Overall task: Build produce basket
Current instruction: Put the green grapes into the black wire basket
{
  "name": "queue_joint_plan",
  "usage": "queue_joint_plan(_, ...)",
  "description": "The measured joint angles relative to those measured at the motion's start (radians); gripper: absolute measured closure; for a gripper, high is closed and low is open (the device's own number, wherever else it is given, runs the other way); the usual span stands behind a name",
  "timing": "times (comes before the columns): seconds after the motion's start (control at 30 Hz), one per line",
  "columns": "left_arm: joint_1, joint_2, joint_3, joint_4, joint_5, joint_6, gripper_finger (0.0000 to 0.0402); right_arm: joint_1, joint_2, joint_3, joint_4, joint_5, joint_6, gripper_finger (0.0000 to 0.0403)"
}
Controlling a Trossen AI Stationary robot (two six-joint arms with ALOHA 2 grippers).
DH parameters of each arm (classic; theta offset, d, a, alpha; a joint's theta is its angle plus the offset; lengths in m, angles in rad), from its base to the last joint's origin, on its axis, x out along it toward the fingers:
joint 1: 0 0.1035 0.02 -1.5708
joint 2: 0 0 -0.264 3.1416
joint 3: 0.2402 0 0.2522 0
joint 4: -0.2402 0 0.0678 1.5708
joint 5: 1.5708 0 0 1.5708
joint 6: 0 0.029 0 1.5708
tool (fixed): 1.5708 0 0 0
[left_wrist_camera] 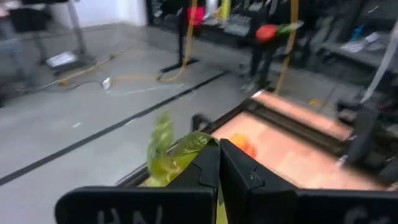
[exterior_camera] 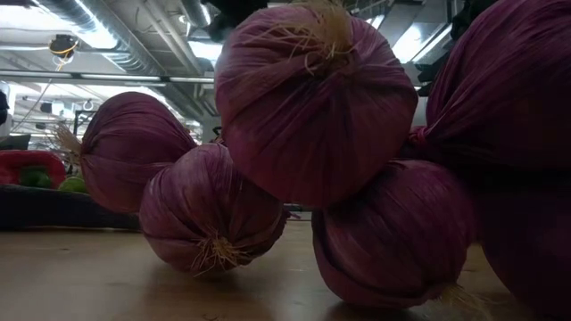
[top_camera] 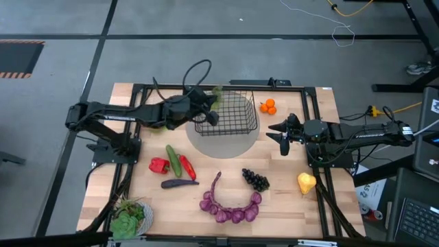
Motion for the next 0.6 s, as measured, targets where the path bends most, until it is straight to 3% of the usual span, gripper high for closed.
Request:
queue_joint_plan(0.23,0.022,0.044,0.000,0.076,0.107,0.016,0.0401,0.000,0.000,0.000,0.000,0.000,0.000,0.0221)
queue_joint_plan(0.6,0.014,0.044,0.000,0.064,0.108,0.016,0.0401,0.000,0.000,0.000,-0.001,0.000,0.000,0.0221)
